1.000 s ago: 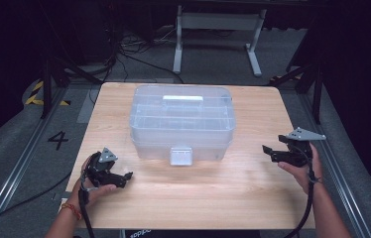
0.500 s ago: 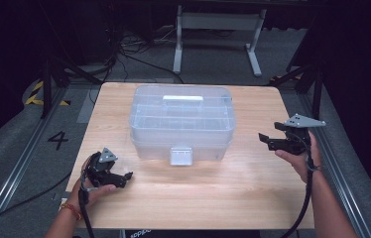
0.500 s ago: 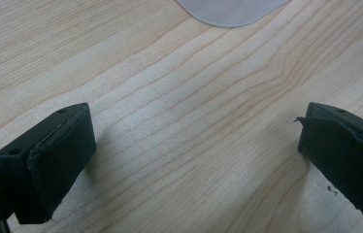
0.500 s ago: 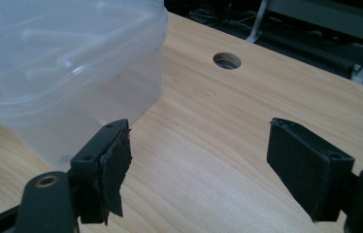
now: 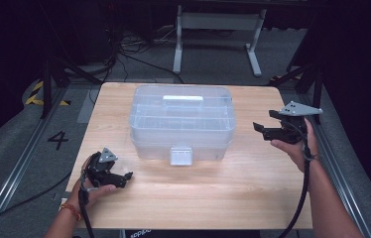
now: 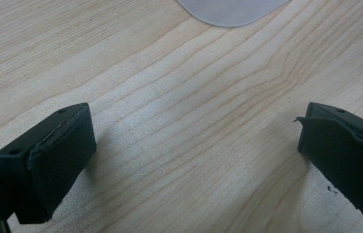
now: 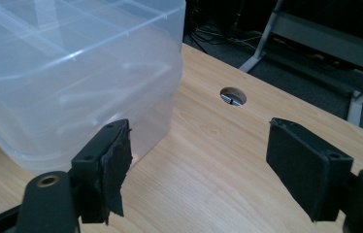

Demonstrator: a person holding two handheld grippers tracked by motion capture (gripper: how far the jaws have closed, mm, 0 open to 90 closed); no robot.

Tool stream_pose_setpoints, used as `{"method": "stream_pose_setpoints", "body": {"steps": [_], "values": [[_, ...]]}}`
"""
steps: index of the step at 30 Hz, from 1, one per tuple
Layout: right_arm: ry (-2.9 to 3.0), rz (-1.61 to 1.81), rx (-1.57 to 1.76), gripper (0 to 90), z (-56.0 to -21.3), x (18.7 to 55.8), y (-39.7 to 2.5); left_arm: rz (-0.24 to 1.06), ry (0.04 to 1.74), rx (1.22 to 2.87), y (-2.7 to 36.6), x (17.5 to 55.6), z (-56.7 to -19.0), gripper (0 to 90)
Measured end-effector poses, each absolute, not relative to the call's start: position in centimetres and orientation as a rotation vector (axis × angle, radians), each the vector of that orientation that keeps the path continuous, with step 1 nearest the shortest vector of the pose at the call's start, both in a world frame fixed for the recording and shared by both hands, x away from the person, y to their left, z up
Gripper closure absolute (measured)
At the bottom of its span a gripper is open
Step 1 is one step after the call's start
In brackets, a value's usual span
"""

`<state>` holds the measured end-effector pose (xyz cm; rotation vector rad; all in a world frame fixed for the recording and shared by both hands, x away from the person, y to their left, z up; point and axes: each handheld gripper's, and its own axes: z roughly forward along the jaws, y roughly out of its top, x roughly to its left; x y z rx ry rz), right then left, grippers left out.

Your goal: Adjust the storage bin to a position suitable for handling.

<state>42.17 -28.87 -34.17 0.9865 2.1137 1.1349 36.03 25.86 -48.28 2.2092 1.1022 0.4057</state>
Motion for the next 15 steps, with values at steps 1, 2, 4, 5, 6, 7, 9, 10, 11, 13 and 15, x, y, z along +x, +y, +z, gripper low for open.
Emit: {"method": "stream_pose_setpoints", "body": {"steps": [1,2,4,5,6,7,9,10,11,13,15], "values": [[2.114,1.139,0.981,25.3,-34.0,42.2,-28.7,0.405,1.105,2.204,25.8,36.0,-48.3,0.7],[2.114,1.139,0.981,25.3,-34.0,42.2,-28.7,0.405,1.105,2.204,25.8,36.0,-48.3,0.6],[2.118,1.145,0.967,25.6,-33.6,42.4,-28.2,0.405,1.105,2.204,25.8,36.0,-48.3,0.7],[2.118,1.145,0.967,25.6,-33.6,42.4,-28.2,0.405,1.105,2.204,25.8,36.0,-48.3,0.7],[2.123,1.138,0.952,25.7,-33.4,42.6,-27.8,0.405,1.106,2.204,25.8,36.0,-48.3,0.7],[2.126,1.137,0.949,25.7,-33.3,42.6,-27.6,0.406,1.104,2.208,25.9,36.0,-48.3,0.7],[2.126,1.142,0.942,25.7,-33.1,42.8,-27.3,0.405,1.106,2.204,25.8,36.0,-48.3,0.7],[2.129,1.140,0.936,25.7,-33.0,42.9,-27.1,0.405,1.106,2.204,25.8,36.0,-48.3,0.7],[2.129,1.140,0.936,25.7,-33.0,42.9,-27.1,0.405,1.105,2.205,25.8,36.0,-48.3,0.7],[2.129,1.150,0.920,25.8,-32.6,43.0,-26.5,0.405,1.105,2.204,25.8,36.0,-48.3,0.7],[2.132,1.146,0.904,25.8,-32.4,43.1,-26.2,0.410,1.102,2.206,25.9,36.0,-48.3,0.6]]}}
